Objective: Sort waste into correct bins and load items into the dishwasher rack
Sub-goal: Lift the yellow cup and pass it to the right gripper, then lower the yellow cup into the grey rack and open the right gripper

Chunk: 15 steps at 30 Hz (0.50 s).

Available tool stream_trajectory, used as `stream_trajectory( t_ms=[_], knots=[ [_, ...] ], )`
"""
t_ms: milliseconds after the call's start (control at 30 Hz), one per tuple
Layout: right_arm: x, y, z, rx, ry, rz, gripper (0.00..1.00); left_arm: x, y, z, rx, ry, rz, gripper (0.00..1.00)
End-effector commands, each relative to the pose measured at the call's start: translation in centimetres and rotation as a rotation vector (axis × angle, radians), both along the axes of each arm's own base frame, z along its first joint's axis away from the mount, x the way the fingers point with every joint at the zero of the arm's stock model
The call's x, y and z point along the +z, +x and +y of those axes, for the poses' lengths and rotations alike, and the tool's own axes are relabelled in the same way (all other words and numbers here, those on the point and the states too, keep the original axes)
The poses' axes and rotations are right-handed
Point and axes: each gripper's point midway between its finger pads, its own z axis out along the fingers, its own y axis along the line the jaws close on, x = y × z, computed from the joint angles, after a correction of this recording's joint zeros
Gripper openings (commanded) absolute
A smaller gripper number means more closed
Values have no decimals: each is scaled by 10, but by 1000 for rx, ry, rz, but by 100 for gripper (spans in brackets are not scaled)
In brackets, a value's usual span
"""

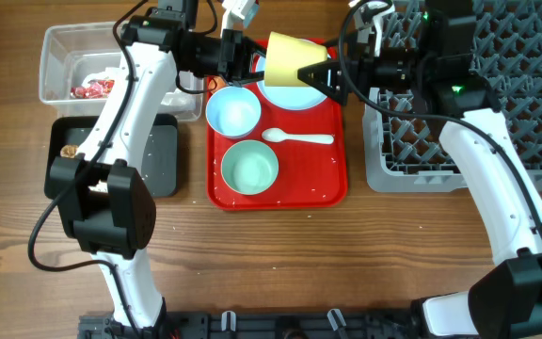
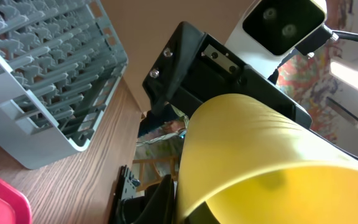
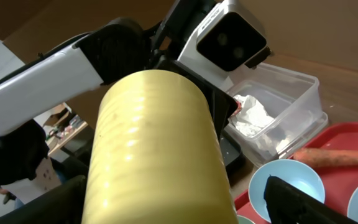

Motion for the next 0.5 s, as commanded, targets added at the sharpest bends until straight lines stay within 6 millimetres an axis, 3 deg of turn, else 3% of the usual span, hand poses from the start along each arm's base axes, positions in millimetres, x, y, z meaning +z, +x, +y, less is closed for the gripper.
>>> stream_trajectory(
  t_ms=[0,67,100,133,167,267,367,467],
  knots=[
    [8,-5,4,59,31,-22,74,11,-7,-5,-28,-34,-32,4],
    [9,-6,5,66,34,-23,54,8,-6,-5,-22,-22,-36,4],
    [9,-6,5,66,34,-23,50,8,-5,-6,-20,-17,-37,6],
    [9,-6,5,65,34,-23,50,7,-5,-6,-19,-16,-38,26],
    [9,-6,4,65,34,-23,50,7,-5,-6,-19,-15,-38,38],
    [7,-5,3,61,31,-22,50,5,-4,-6,-15,-5,-39,59],
    [-5,-2,-16,24,7,20,49,4,-3,-5,-8,2,-41,66],
    [-12,-3,-35,11,7,52,49,4,2,3,11,2,-42,66]
  ],
)
